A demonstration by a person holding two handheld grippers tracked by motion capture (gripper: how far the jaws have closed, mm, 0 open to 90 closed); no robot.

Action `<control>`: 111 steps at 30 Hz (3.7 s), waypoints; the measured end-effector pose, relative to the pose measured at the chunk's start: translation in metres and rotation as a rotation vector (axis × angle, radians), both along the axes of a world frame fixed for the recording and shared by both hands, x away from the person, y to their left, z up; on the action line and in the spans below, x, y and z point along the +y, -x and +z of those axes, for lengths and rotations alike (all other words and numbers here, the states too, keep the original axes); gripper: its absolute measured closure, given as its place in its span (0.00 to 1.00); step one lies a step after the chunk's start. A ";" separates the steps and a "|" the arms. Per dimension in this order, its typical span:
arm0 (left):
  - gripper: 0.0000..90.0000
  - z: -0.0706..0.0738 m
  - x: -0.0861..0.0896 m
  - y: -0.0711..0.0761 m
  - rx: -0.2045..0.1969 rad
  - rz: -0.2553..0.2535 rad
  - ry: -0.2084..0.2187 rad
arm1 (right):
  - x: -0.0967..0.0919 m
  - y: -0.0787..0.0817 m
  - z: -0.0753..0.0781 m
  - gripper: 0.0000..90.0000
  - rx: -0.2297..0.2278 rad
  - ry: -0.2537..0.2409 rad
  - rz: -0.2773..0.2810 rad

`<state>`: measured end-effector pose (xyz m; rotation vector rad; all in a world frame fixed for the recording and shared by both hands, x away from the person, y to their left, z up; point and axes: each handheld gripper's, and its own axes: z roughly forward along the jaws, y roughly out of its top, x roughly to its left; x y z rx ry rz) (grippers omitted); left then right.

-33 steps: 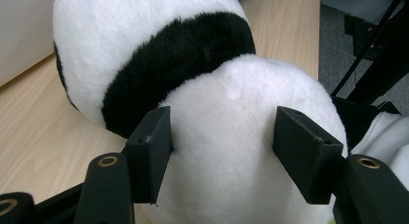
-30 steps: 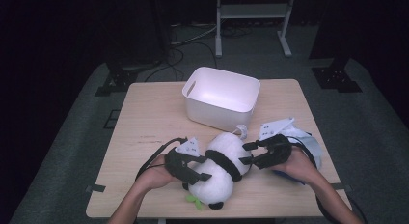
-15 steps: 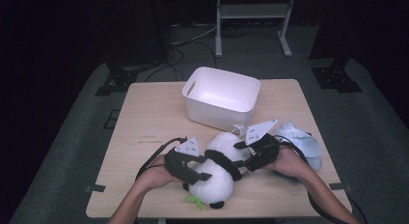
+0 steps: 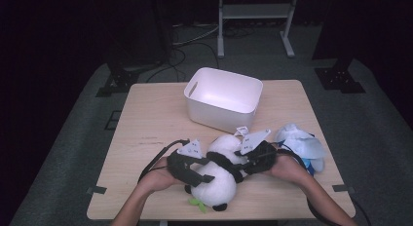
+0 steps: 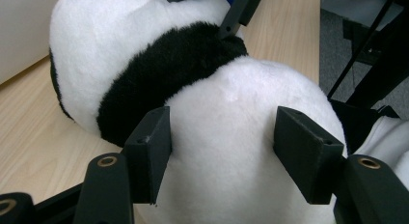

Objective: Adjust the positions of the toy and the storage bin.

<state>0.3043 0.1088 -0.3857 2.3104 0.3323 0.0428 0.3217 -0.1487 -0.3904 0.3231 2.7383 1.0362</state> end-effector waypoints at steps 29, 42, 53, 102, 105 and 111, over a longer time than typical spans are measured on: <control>0.42 -0.001 0.006 -0.011 -0.034 0.041 -0.027 | -0.017 0.034 0.010 0.88 0.087 -0.002 -0.036; 0.44 0.004 0.013 -0.014 -0.025 0.062 -0.016 | -0.021 0.027 0.030 0.79 0.077 -0.037 -0.014; 0.44 0.005 0.016 -0.012 -0.009 0.046 -0.002 | 0.015 0.014 0.034 0.50 0.026 0.029 0.160; 0.41 0.003 0.030 -0.009 0.020 0.060 0.028 | 0.053 0.010 0.003 0.75 0.039 0.104 0.169; 0.41 0.005 0.032 -0.010 0.014 0.065 0.028 | 0.047 0.012 0.006 0.79 0.045 0.092 0.168; 0.41 0.007 0.032 -0.012 0.008 0.070 0.028 | 0.038 0.018 0.009 0.83 0.049 0.073 0.172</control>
